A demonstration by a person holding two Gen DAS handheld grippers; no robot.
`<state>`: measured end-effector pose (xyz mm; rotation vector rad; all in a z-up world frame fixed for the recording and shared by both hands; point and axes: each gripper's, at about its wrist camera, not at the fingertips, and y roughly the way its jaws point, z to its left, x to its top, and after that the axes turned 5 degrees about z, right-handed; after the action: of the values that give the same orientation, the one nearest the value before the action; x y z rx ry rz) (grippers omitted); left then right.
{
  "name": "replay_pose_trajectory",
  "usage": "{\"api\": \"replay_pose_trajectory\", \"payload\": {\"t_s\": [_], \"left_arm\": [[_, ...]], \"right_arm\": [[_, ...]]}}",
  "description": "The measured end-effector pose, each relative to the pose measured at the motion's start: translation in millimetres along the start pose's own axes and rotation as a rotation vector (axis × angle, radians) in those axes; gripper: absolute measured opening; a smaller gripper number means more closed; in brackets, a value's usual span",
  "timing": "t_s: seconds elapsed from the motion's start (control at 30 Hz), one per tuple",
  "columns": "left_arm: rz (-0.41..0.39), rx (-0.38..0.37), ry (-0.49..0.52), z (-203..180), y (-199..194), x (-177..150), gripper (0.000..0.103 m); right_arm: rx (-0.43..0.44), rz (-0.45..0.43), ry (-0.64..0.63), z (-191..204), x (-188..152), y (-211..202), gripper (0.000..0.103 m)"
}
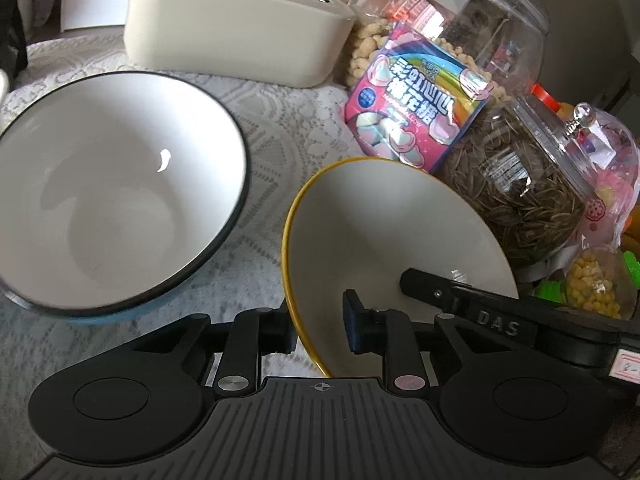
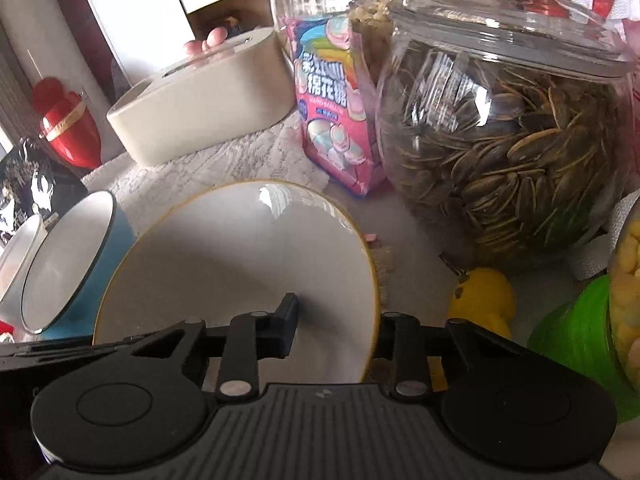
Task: Organize plates and bowls
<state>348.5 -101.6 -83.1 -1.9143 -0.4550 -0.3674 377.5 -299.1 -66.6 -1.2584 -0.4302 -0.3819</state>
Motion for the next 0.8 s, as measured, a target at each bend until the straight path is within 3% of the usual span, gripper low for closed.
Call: {"api": "replay_pose_trajectory", "payload": {"t_s": [0.27, 0.43, 0.63, 0.67, 0.8], "left_arm": [[-0.043, 0.033, -0.035, 32.1, -57.5, -39.7, 0.026], [-0.047, 0.095, -0.064, 50.2, -89.1, -75.3, 0.027], [-0.043, 0.078, -0.134, 79.2, -104.7, -100.5, 0.025], [-0.054, 0.078, -0.141, 82.0, -107.3, -102.0, 0.021], [-0.079, 0.086, -0.129, 83.6, -113.1, -101.7, 0.02]], "right_arm": [[0.057, 0.064, -0.168, 50.0, -36.3, -18.6, 0.032], [0.12, 0.128, -0.26, 85.8, -60.6, -25.0, 0.032], [0.118, 0.133, -0.341, 116.0, -80.3, -23.3, 0.032], [0.116, 0.126, -0.343, 119.5, -83.6, -25.1, 0.033], [0.131, 0.136, -0.324, 124.3, -82.7, -23.5, 0.032]]}}
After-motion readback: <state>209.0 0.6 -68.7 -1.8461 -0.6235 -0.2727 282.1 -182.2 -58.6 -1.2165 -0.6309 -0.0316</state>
